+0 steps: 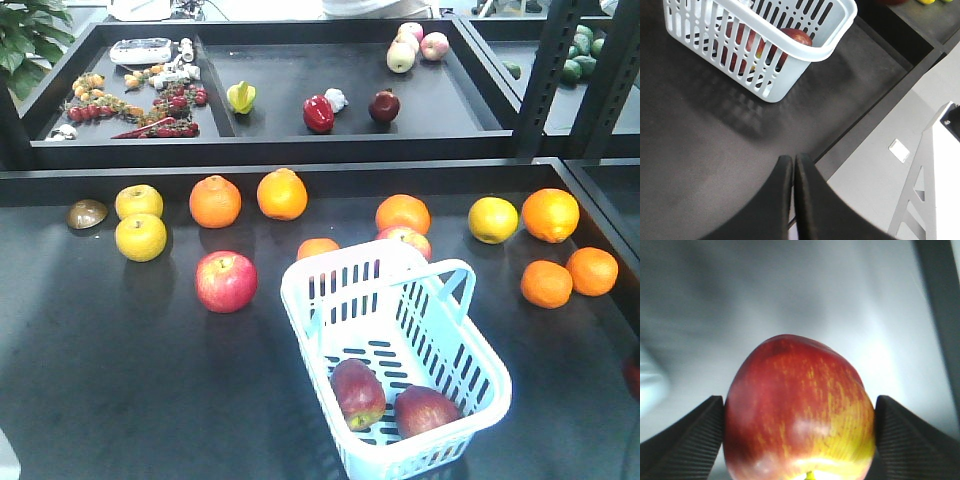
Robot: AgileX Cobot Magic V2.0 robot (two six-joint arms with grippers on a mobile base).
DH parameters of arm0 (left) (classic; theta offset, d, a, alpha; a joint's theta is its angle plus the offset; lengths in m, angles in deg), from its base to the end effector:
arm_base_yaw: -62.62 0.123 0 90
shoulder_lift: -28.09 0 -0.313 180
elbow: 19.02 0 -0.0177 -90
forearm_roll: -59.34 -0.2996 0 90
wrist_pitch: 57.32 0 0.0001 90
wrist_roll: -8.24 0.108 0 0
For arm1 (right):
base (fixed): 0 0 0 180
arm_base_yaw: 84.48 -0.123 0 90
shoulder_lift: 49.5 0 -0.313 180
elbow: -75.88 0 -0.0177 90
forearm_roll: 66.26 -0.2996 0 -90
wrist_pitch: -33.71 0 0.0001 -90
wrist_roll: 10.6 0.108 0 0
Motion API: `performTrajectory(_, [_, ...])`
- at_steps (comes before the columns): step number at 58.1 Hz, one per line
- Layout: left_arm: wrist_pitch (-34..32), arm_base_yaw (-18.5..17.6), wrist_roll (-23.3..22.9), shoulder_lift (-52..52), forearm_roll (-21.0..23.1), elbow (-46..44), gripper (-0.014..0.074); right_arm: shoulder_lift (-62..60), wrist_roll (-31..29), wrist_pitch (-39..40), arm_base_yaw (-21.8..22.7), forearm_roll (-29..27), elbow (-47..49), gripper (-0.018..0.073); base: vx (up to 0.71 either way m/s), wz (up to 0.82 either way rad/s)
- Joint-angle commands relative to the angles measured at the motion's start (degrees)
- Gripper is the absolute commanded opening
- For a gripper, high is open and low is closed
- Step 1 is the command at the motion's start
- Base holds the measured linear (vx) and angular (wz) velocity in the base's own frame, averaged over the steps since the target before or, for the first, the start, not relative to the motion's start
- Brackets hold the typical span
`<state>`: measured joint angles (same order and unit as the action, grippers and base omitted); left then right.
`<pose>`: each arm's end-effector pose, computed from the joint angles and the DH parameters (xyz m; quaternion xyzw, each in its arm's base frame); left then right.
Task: Pick three apples into basket with both arms
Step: 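Lift the red apple and carry it over the basket with the right gripper, then open the right gripper to drop the apple into the basket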
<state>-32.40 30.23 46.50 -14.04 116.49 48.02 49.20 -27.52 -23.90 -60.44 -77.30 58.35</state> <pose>0.0986 -0.1079 0.1958 0.2058 0.8453 -0.3368 0.3602 0.3141 -0.1210 0.2100 0.1087 0.9891 0.0599 0.0794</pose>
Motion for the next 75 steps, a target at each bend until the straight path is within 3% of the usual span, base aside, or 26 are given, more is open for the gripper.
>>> performTrajectory(1, [-1.3, -0.3, -0.3, 0.0, 2.1, -1.4, -0.0006, -7.2, -2.0, -0.8, -2.5, -4.0, 1.6, -0.0005, 0.00, 0.00])
performTrajectory(18, [-1.3, -0.3, -0.3, 0.0, 2.1, -1.4, -0.0006, -20.3, -10.3, -2.2, -9.5, -16.1, 0.8, -0.0005, 0.00, 0.00])
performTrajectory(27, [-1.3, -0.3, -0.3, 0.0, 2.1, -1.4, -0.0006, -22.3, -14.4, 0.3, -15.9, -24.8, -2.5, -0.0005, 0.00, 0.00])
performTrajectory(34, [-1.3, -0.3, -0.3, 0.0, 2.1, -1.4, -0.0006, -21.4, -17.7, 6.6, -21.4, -29.8, -5.3, -0.0003, 0.00, 0.00])
performTrajectory(42, [-1.3, -0.3, -0.3, 0.0, 2.1, -1.4, -0.0006, -18.4, -20.3, 10.8, -28.8, -32.4, -5.5, 0.0031, 0.00, 0.00])
performTrajectory(50, [-1.3, -0.3, -0.3, 0.0, 2.1, -1.4, -0.0006, -15.9, -22.0, 14.1, -33.5, -34.1, -5.5, 0.0181, 0.00, 0.00])
performTrajectory(59, [-1.3, -0.3, -0.3, 0.0, 2.1, -1.4, -0.0006, -13.7, -23.1, 15.3, -34.7, -34.2, -5.5, 0.0482, 0.00, 0.00])
performTrajectory(65, [-1.3, -0.3, -0.3, 0.0, 2.1, -1.4, -0.0006, -12.9, -23.0, 16.5, -34.7, -34.0, -5.5, 0.0636, 0.00, 0.00])
performTrajectory(69, [-1.3, -0.3, -0.3, 0.0, 2.1, -1.4, -0.0006, -12.8, -23.2, 16.5, -34.7, -33.8, -5.5, 0.0694, 0.00, 0.00])
performTrajectory(75, [-1.3, -0.3, -0.3, 0.0, 2.1, -1.4, -0.0006, -12.8, -23.2, 16.4, -34.7, -32.6, -5.5, 0.0711, 0.00, 0.00])
